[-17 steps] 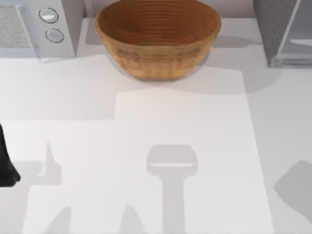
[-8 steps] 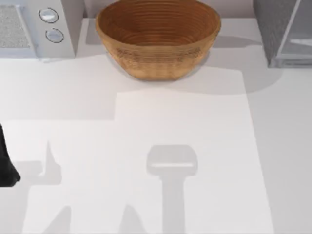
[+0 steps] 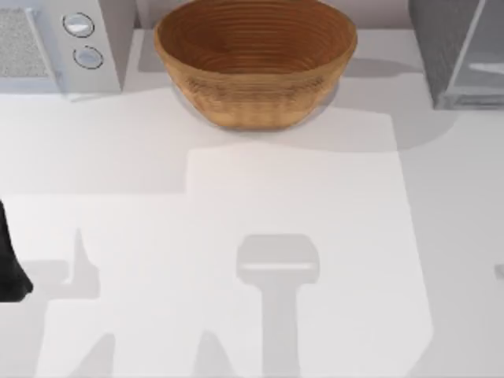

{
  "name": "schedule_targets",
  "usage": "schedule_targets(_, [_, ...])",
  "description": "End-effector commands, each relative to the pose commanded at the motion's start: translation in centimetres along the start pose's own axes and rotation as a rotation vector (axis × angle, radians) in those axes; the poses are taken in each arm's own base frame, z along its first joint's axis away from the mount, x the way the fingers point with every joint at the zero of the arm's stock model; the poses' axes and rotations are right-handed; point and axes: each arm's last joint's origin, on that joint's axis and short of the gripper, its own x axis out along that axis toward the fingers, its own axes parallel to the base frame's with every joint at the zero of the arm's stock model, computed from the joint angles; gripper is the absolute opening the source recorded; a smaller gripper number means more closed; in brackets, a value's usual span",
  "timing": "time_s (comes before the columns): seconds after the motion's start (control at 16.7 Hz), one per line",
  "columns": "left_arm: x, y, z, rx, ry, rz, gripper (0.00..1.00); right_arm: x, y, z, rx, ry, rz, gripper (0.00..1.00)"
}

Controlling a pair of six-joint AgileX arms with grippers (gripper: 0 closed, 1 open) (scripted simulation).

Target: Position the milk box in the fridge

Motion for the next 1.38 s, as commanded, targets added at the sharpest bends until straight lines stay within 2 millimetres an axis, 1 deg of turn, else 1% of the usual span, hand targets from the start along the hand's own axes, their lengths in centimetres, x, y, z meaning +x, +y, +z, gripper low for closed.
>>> schedule_targets(0.12, [0.0, 0.0, 0.0, 0.000, 0.000, 0.000, 1.00, -0.5, 1.3, -0.5, -0.005, -0.026, 0.135, 0.00])
schedule_targets(0.3, [0.0, 0.0, 0.0, 0.000, 0.000, 0.000, 1.00, -1.0, 2.2, -1.0, -0.010, -0.043, 0.239, 0.00])
schedule_targets(0.66, [0.0, 0.0, 0.0, 0.000, 0.000, 0.000, 1.00, -1.0, 2.3, -1.0, -0.010, -0.045, 0.250, 0.00])
schedule_targets(0.84, [0.0, 0.0, 0.0, 0.000, 0.000, 0.000, 1.00, -1.0, 2.2, -0.7, -0.008, -0.049, 0.245, 0.00])
schedule_targets(0.96, [0.0, 0.0, 0.0, 0.000, 0.000, 0.000, 1.00, -0.9, 2.1, 0.5, -0.004, -0.076, 0.238, 0.00])
schedule_targets(1.14, [0.0, 0.0, 0.0, 0.000, 0.000, 0.000, 1.00, -0.1, 2.0, 3.9, 0.001, -0.140, 0.224, 0.00])
schedule_targets(1.26, [0.0, 0.0, 0.0, 0.000, 0.000, 0.000, 1.00, 1.2, 2.1, 6.4, 0.001, -0.174, 0.217, 0.00])
schedule_targets(1.38, [0.0, 0.0, 0.0, 0.000, 0.000, 0.000, 1.00, 3.5, 2.2, 8.7, -0.002, -0.187, 0.215, 0.00])
